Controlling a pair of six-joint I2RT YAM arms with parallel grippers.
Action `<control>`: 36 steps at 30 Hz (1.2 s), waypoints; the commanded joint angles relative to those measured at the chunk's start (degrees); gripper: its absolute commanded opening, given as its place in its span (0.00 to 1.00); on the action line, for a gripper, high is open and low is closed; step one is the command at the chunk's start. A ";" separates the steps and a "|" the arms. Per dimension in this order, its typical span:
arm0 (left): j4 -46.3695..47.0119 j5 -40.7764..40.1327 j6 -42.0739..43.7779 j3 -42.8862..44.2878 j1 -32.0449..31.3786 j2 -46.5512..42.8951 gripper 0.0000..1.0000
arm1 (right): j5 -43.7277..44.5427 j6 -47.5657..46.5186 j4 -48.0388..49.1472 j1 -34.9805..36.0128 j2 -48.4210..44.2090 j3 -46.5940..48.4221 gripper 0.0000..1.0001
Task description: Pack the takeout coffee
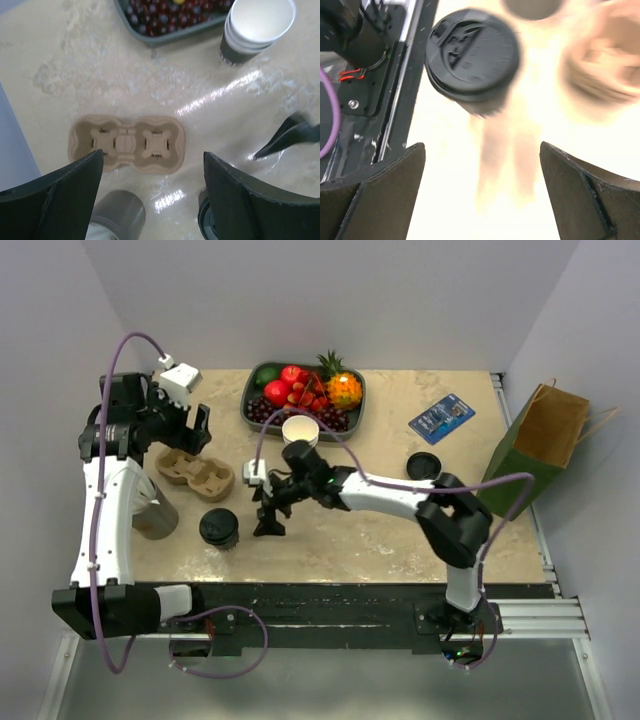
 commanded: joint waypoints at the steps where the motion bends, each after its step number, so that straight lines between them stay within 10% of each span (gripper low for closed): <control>1: -9.71 -5.24 3.39 0.76 0.59 5.21 0.83 | 0.51 -3.41 -9.90 -6.86 -10.54 -3.23 0.99; 11: -9.54 -12.62 5.06 3.38 0.50 20.84 0.70 | 3.40 -9.92 -28.54 -19.54 -24.34 0.37 0.99; 36: -6.91 -17.03 8.93 6.91 0.77 36.34 0.68 | 8.50 -4.65 -28.38 -21.21 -28.49 -0.69 0.99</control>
